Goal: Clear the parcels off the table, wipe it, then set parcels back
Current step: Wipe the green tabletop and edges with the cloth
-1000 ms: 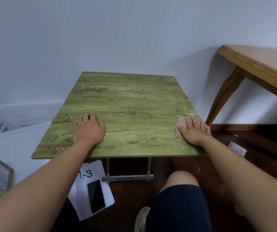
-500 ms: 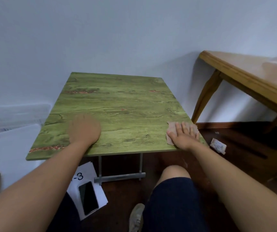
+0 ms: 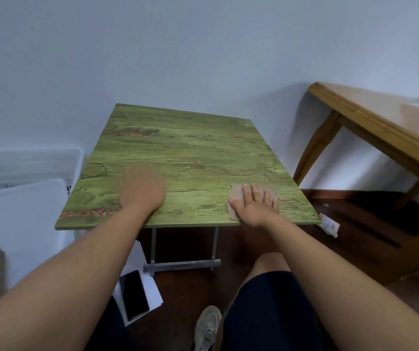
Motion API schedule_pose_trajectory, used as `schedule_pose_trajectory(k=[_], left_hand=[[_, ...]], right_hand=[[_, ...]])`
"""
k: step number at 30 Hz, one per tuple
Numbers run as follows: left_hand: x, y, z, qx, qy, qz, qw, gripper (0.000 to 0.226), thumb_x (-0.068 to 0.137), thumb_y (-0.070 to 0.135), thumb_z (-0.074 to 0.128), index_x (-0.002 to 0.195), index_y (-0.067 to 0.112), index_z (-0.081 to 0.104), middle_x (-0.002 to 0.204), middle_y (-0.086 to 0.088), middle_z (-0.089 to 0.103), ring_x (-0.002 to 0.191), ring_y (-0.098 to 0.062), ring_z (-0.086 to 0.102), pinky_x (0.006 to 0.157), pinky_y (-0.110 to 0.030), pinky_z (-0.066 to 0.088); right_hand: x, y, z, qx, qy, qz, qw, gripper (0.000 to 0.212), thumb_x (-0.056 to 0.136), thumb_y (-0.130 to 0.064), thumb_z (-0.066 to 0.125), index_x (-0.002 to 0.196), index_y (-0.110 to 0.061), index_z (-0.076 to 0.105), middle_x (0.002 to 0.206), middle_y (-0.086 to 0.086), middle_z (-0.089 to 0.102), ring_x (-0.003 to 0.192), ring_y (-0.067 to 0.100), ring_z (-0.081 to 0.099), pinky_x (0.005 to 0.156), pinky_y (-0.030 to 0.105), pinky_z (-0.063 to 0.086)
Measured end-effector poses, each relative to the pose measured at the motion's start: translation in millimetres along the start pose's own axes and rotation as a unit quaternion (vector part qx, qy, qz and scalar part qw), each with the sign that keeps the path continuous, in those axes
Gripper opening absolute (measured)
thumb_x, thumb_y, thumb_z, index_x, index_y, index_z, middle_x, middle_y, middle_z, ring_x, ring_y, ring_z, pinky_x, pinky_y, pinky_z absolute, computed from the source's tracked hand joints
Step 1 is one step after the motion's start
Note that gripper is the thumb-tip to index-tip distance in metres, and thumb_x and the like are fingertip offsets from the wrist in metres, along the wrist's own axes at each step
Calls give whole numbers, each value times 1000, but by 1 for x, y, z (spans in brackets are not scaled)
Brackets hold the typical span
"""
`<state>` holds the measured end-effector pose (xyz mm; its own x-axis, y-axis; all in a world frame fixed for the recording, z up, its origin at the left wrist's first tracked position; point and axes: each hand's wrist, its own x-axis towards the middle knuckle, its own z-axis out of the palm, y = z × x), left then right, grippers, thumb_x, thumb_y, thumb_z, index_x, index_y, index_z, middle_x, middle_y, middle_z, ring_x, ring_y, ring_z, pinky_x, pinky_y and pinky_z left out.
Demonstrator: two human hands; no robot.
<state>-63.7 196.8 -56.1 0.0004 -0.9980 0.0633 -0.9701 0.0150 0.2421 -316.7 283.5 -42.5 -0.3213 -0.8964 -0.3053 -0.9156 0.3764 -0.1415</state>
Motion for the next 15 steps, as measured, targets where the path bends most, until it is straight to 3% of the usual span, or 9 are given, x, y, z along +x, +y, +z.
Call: schedule_pose_trajectory(k=[15], left_hand=[[0, -1, 1, -10, -2, -2, 1000, 60, 98, 37, 22, 150, 6, 28, 159, -18, 21, 148, -34, 14, 121, -47, 11]], right_hand=[[24, -48, -3, -15, -9, -54, 998, 76, 96, -68, 16, 157, -29, -11, 162, -4, -22, 149, 29, -21, 119, 49, -14]])
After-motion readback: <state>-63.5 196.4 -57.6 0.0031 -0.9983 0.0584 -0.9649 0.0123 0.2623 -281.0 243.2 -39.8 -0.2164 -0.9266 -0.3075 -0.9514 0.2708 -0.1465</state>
